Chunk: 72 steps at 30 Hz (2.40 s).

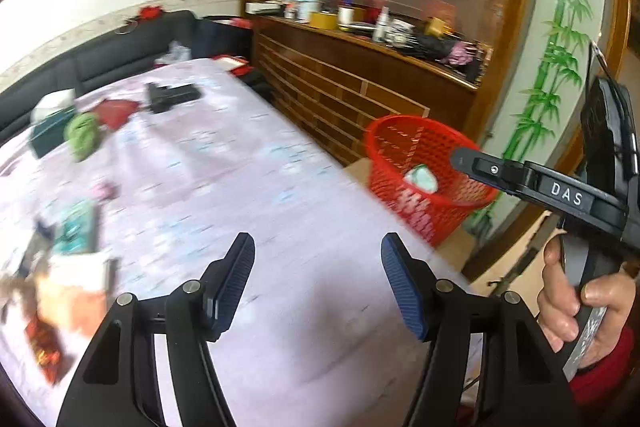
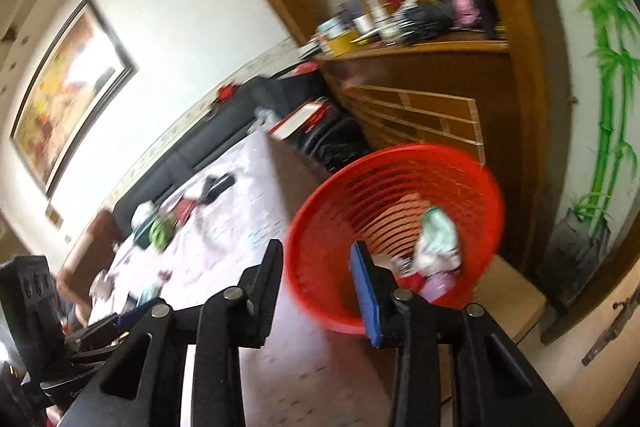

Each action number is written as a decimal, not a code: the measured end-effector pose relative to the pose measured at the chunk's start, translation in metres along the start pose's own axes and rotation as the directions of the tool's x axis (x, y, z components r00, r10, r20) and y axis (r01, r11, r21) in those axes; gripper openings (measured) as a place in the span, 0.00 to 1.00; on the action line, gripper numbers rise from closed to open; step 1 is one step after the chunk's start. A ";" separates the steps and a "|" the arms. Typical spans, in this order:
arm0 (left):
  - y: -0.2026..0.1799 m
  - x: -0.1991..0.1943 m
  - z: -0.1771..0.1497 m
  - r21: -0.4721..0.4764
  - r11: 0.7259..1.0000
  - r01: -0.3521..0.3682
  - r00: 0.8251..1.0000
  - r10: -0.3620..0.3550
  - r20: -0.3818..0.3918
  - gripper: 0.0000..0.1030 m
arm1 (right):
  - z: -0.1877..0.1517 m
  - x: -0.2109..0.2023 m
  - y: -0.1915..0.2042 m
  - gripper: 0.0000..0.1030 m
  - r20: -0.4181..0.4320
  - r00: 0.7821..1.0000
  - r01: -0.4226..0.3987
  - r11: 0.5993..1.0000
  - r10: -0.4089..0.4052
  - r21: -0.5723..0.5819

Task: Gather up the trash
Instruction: 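Bring both open tools back over the trash on the table, then grasp the red-gold candy wrapper with the left tool while the right tool grasps the orange box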

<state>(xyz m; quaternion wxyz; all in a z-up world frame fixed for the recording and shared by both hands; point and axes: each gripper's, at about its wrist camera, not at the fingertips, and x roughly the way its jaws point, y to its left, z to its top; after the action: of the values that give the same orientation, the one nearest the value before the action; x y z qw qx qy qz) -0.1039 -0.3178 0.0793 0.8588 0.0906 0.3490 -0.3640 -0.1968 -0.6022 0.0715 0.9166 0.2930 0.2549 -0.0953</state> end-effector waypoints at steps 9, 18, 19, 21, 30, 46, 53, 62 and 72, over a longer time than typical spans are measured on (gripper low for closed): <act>0.106 -0.058 -0.063 -0.209 0.966 -0.151 0.989 0.150 -0.021 0.63 | -0.047 0.036 0.097 0.49 -0.132 0.987 -0.110 0.979 0.088 -0.170; 0.231 -0.081 -0.102 -0.524 0.767 -0.371 0.925 0.357 -0.132 0.63 | -0.089 0.066 0.174 0.49 -0.243 0.960 -0.207 0.939 0.141 -0.276; 0.238 -0.078 -0.104 -0.540 0.760 -0.361 0.929 0.342 -0.140 0.63 | -0.093 0.067 0.181 0.49 -0.250 0.957 -0.216 0.934 0.145 -0.284; 0.249 -0.066 -0.105 -0.557 0.757 -0.342 0.938 0.308 -0.157 0.62 | -0.100 0.070 0.193 0.49 -0.264 0.952 -0.231 0.925 0.152 -0.302; 0.253 -0.034 -0.103 -0.483 0.774 -0.409 0.912 0.363 -0.191 0.44 | -0.114 0.071 0.208 0.49 -0.299 0.943 -0.246 0.905 0.143 -0.346; 0.262 -0.062 -0.127 -0.467 0.816 -0.341 0.940 0.305 -0.154 0.34 | -0.133 0.155 0.291 0.57 -0.472 0.860 -0.402 0.827 0.194 -0.393; 0.268 -0.067 -0.131 -0.510 0.805 -0.303 0.952 0.277 -0.128 0.34 | -0.160 0.187 0.327 0.58 -0.558 0.816 -0.461 0.750 0.149 -0.474; 0.265 -0.065 -0.130 -0.497 0.812 -0.305 0.952 0.278 -0.130 0.34 | -0.206 0.173 0.349 0.65 -0.536 0.844 -0.452 0.522 -0.011 -0.723; 0.260 -0.063 -0.128 -0.468 0.824 -0.320 0.947 0.292 -0.133 0.33 | -0.207 0.187 0.337 0.62 -0.574 0.819 -0.470 0.554 -0.018 -0.688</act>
<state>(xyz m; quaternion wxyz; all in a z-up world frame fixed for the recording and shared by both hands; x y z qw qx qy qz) -0.0240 -0.0430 0.0013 0.8911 -0.0619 0.4332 -0.1201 -0.0135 -0.2133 -0.0061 0.8461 -0.1092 0.4644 0.2377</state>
